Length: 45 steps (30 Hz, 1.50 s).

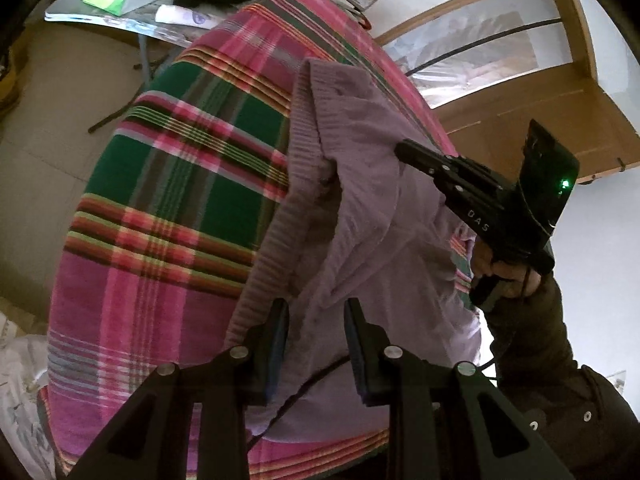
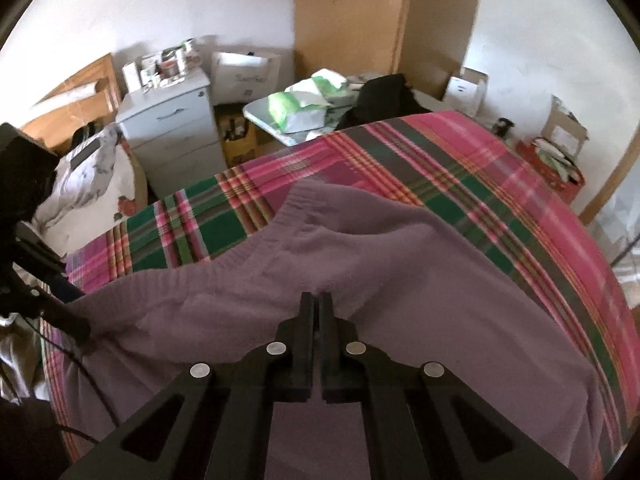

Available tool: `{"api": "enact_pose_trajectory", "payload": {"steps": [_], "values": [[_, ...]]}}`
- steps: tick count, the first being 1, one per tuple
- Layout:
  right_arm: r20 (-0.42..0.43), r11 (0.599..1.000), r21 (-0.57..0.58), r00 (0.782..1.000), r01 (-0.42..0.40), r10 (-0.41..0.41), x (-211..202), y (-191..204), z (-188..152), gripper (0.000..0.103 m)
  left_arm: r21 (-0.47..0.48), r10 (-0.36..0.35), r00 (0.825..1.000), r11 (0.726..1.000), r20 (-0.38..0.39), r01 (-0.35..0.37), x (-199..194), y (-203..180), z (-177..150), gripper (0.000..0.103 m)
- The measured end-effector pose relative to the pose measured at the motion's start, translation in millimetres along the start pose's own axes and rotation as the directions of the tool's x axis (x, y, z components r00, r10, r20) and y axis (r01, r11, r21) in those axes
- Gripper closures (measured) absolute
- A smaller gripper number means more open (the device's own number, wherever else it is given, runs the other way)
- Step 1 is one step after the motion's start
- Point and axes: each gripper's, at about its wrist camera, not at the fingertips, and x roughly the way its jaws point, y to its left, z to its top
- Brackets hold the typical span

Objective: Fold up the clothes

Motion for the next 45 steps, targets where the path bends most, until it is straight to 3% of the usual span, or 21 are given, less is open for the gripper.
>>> {"api": "enact_pose_trajectory", "payload": {"steps": [7, 14, 18, 24, 30, 33, 37, 41, 45], "values": [[-0.078, 1.000, -0.016, 0.997, 0.007, -0.008, 18.7, 0.3, -16.1, 0.099, 0.077, 0.015, 1.000, 0.997, -0.023, -0.013, 12.4, -18.9, -1.6, 0.074], [0.037, 0.997, 0.005, 0.997, -0.073, 0.073, 1.1, -6.4, 8.3, 0.085, 0.045, 0.058, 0.998, 0.997, -0.035, -0.056, 15.6, -5.3, 1.1, 0.074], [0.071, 0.997, -0.034, 0.995, -0.073, 0.076, 6.9, -10.0, 34.1, 0.069, 0.039, 0.058, 0.997, 0.998, -0.051, -0.056, 19.4, -1.5, -5.1, 0.074], [-0.020, 0.985, -0.129, 0.993, -0.116, 0.114, 48.3, -13.0, 70.2, 0.069, -0.028, 0.045, 0.999, 0.999, 0.019, -0.045, -2.2, 6.4, -14.3, 0.074], [-0.122, 0.967, -0.180, 0.980, -0.178, 0.157, 80.9, -20.3, 74.1, 0.069, -0.140, 0.071, 0.988, 0.989, 0.136, -0.052, -34.6, 13.7, -45.9, 0.073], [-0.149, 0.960, -0.149, 0.965, -0.239, 0.217, 87.4, -29.9, 73.1, 0.068, -0.238, 0.072, 0.975, 0.971, 0.212, -0.020, -46.3, 18.4, -72.0, 0.066], [-0.166, 0.944, -0.109, 0.942, -0.310, 0.290, 96.5, -39.5, 75.5, 0.068, -0.372, 0.050, 0.973, 0.927, 0.224, 0.038, -45.7, 38.8, -90.6, 0.062], [-0.164, 0.930, -0.086, 0.926, -0.357, 0.340, 97.4, -44.0, 74.0, 0.067, -0.395, 0.045, 0.974, 0.917, 0.224, 0.048, -57.1, 45.2, -100.9, 0.062], [-0.167, 0.925, -0.074, 0.919, -0.374, 0.358, 96.9, -45.3, 74.9, 0.067, -0.439, 0.012, 0.965, 0.892, 0.261, 0.107, -50.6, 52.3, -104.4, 0.062]]}}
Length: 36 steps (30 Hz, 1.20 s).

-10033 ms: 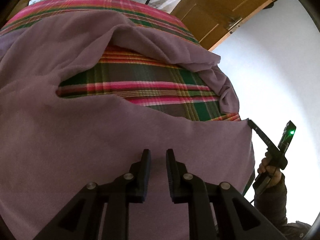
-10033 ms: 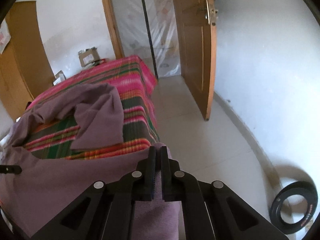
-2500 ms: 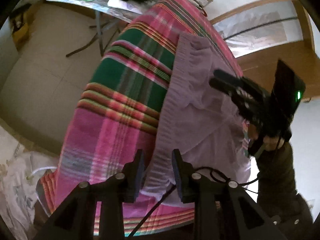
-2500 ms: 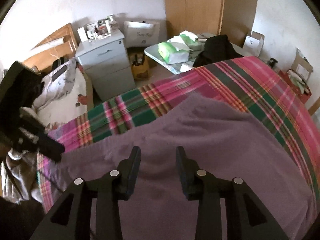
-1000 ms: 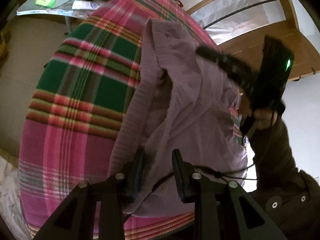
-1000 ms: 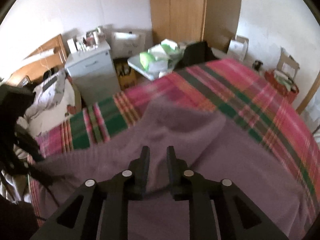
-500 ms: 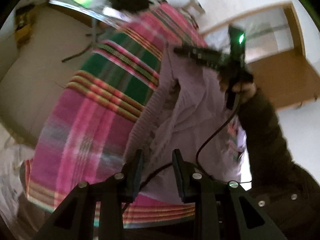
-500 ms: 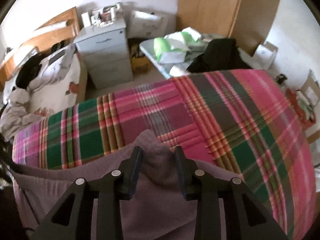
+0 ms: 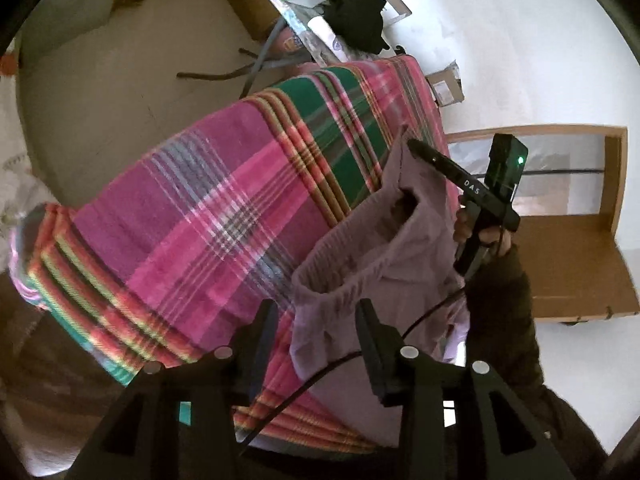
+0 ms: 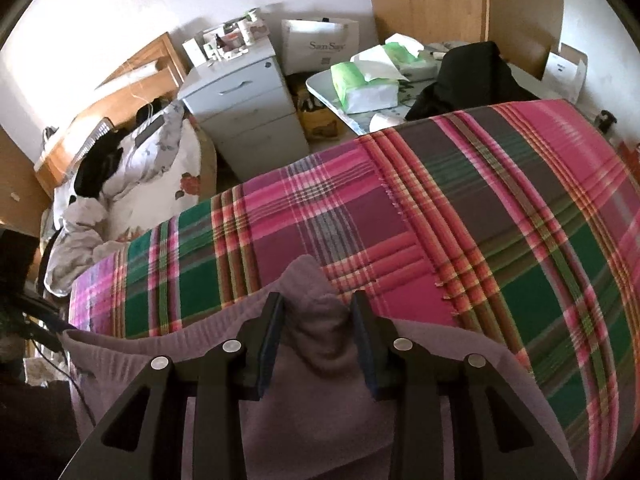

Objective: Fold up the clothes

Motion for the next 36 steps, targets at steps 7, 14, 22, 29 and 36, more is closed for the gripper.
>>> {"api": "enact_pose_trajectory", "payload": {"steps": [7, 14, 22, 29, 36], "values": [[0.020, 1.000, 0.013, 1.000, -0.016, 0.016, 1.5, -2.3, 0.3, 0.066, -0.078, -0.074, 0.997, 0.994, 0.025, 0.076, 12.1, 5.7, 4.6, 0.062], [0.026, 0.996, 0.077, 0.999, -0.037, 0.035, 1.9, -6.4, 1.0, 0.066, -0.137, -0.110, 0.993, 0.984, 0.044, 0.115, 19.6, 9.9, 3.0, 0.076], [-0.012, 1.000, 0.017, 1.000, -0.023, 0.023, 3.3, 3.8, 4.5, 0.076, -0.132, -0.115, 0.992, 0.984, 0.044, 0.120, 22.1, 10.5, 0.5, 0.086], [0.011, 0.999, -0.028, 1.000, 0.021, -0.021, -0.1, 12.2, 4.9, 0.094, -0.119, -0.105, 0.992, 0.987, 0.064, 0.112, 23.3, 12.8, 0.7, 0.091], [0.176, 0.998, -0.004, 0.982, 0.069, -0.067, -20.9, 19.3, 14.1, 0.095, -0.079, -0.111, 0.986, 0.989, 0.127, 0.121, 9.0, 6.0, 3.5, 0.093]]}}
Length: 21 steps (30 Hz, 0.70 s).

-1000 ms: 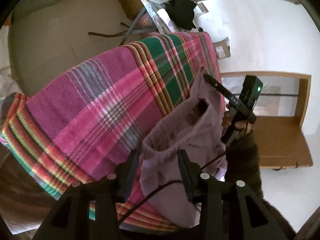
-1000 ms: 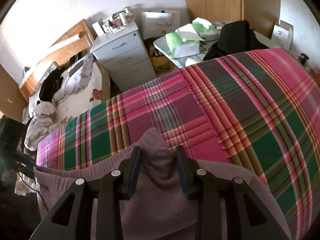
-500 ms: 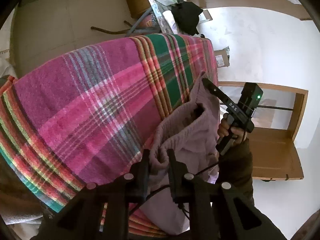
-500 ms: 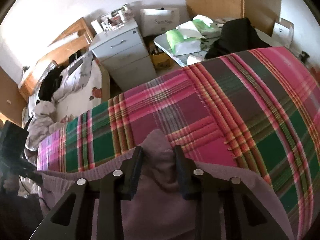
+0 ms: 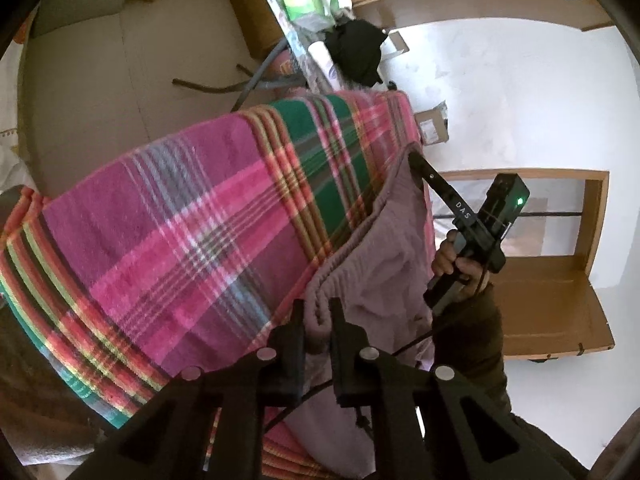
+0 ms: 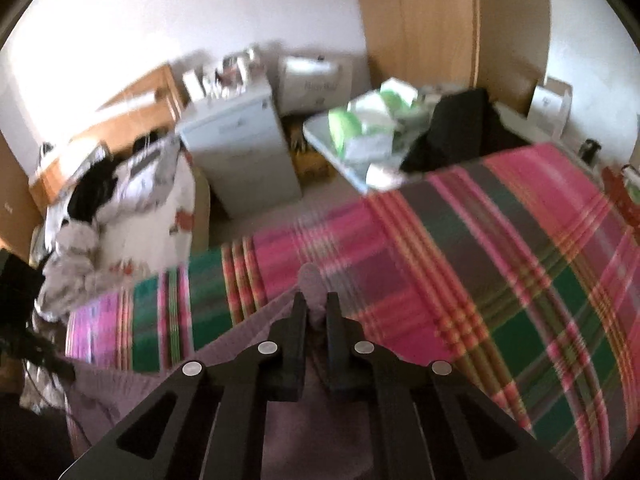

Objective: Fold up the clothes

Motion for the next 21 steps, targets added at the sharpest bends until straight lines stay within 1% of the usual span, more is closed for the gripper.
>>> {"api": "enact_pose_trajectory", "payload": {"steps": [4, 6, 8, 10, 11, 14, 16, 18, 20, 21], "values": [[0.034, 1.000, 0.007, 0.999, -0.003, 0.002, 3.4, 1.8, 7.7, 0.095, 0.015, 0.009, 1.000, 1.000, 0.023, -0.010, -4.8, -2.3, 1.7, 0.093], [0.024, 1.000, 0.003, 1.000, 0.002, -0.002, 13.8, 3.8, 10.0, 0.095, 0.020, 0.013, 1.000, 1.000, 0.024, -0.013, -5.0, -1.4, 2.6, 0.093], [0.004, 1.000, -0.016, 1.000, 0.021, -0.021, 26.3, 8.5, 10.9, 0.095, 0.004, 0.033, 0.999, 0.999, 0.028, -0.033, -4.1, 3.9, 2.9, 0.093], [-0.002, 0.999, -0.028, 0.999, 0.034, -0.034, 35.3, 12.7, 14.0, 0.095, -0.005, 0.036, 0.999, 0.999, 0.031, -0.036, -4.1, 6.0, 2.9, 0.093], [0.002, 0.999, -0.031, 0.999, 0.036, -0.036, 38.1, 14.5, 16.6, 0.095, -0.004, 0.038, 0.999, 0.999, 0.030, -0.038, -4.3, 5.8, 3.8, 0.093], [0.051, 1.000, -0.025, 0.999, -0.002, 0.004, 33.4, 17.8, 27.8, 0.095, 0.008, 0.046, 0.998, 0.999, 0.041, -0.046, -7.3, 4.8, 6.3, 0.093], [0.056, 0.999, -0.042, 0.998, 0.023, -0.021, 33.9, 19.3, 30.2, 0.095, 0.009, 0.047, 0.998, 0.999, 0.052, -0.048, -10.0, 6.2, 9.2, 0.093], [0.027, 0.999, -0.045, 0.999, 0.024, -0.023, 40.2, 19.0, 29.6, 0.095, 0.004, 0.054, 0.998, 0.999, 0.043, -0.055, -8.1, 7.2, 9.2, 0.093], [-0.006, 0.997, -0.062, 0.999, 0.043, -0.043, 49.7, 18.7, 23.4, 0.095, 0.021, 0.085, 0.995, 0.996, 0.044, -0.086, -5.0, 7.4, 8.6, 0.093], [-0.031, 0.997, -0.058, 0.998, 0.053, -0.054, 55.8, 15.9, 19.5, 0.095, 0.015, 0.085, 0.995, 0.996, 0.044, -0.086, -5.6, 9.3, 8.4, 0.093]]}}
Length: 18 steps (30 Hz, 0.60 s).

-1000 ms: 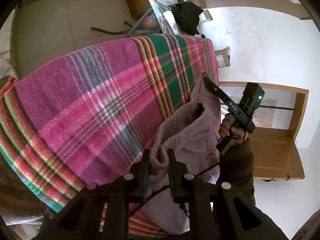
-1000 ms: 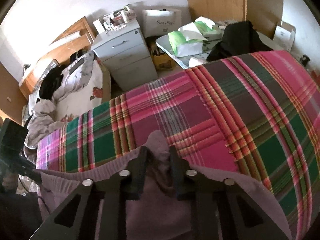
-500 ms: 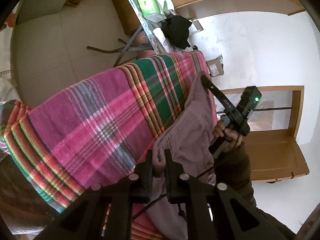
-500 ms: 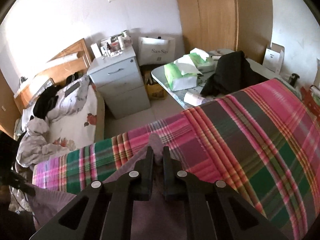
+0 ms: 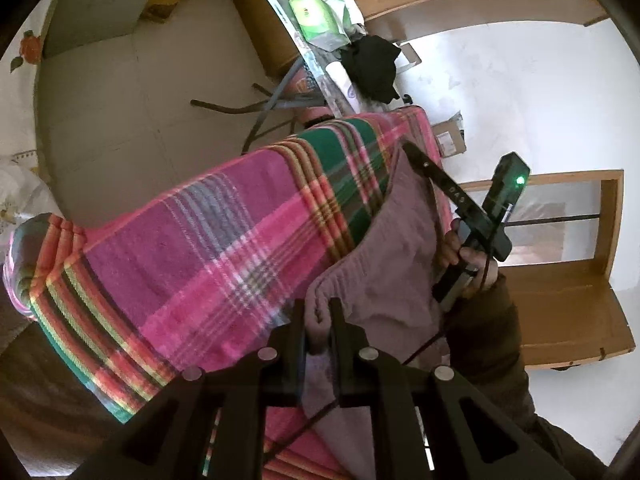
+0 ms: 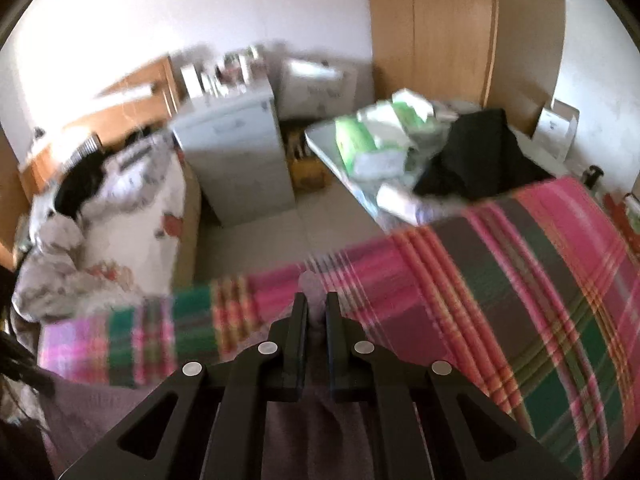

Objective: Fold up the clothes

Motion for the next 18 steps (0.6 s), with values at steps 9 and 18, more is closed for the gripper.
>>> {"api": "enact_pose_trajectory", "payload": {"steps": [9, 18], "values": [[-0.016, 0.999, 0.039, 1.000, 0.004, -0.003, -4.9, -3.8, 1.3, 0.088, -0.037, -0.016, 1.000, 0.999, -0.011, 0.015, -0.1, 5.8, 1.9, 0.092], [0.056, 0.983, 0.138, 0.990, 0.125, -0.133, -95.9, -19.9, -11.7, 0.088, 0.010, 0.033, 0.999, 0.999, -0.006, -0.032, -9.4, -4.0, 4.1, 0.089]]}}
